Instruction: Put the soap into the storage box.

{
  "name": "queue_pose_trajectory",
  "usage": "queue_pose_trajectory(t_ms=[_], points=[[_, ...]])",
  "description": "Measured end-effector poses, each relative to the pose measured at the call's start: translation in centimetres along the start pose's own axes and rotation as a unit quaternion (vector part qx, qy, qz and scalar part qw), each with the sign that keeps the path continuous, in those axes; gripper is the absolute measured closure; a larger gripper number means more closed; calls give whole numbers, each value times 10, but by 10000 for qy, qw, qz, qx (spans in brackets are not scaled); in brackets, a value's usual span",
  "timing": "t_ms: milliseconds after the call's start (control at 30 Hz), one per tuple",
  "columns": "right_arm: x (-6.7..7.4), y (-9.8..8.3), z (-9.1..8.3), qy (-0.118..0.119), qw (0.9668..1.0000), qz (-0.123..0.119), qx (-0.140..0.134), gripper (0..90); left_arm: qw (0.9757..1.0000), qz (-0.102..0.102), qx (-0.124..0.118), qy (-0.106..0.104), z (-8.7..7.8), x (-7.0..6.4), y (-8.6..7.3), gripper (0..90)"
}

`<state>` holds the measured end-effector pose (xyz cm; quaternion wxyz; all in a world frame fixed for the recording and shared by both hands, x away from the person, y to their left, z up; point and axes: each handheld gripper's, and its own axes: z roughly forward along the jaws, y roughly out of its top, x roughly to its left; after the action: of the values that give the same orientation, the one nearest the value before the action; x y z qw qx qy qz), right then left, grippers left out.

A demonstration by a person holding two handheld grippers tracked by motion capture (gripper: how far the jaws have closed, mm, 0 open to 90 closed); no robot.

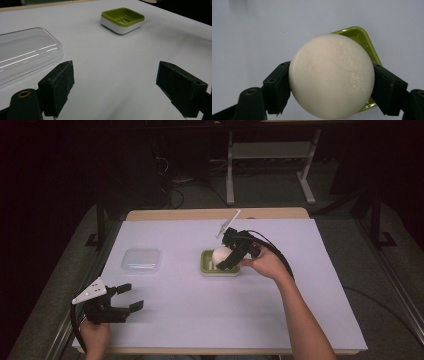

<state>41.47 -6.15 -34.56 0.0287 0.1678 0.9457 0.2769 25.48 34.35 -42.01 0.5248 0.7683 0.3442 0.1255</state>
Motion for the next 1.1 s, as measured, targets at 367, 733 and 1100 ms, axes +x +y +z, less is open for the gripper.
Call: queue_pose_trajectory(t_ms=[367, 733, 1100], points=[[-10, 0, 13, -38, 9997, 177, 138, 237, 10000, 16, 15, -19, 1, 0, 0, 145], [-20, 0, 22, -53, 9996, 254, 123, 237, 10000, 2, 6, -15, 0, 0, 0, 145], [-28, -2, 31, -72, 9989, 440, 175, 237, 10000, -25, -20, -19, 0, 0, 0, 145]])
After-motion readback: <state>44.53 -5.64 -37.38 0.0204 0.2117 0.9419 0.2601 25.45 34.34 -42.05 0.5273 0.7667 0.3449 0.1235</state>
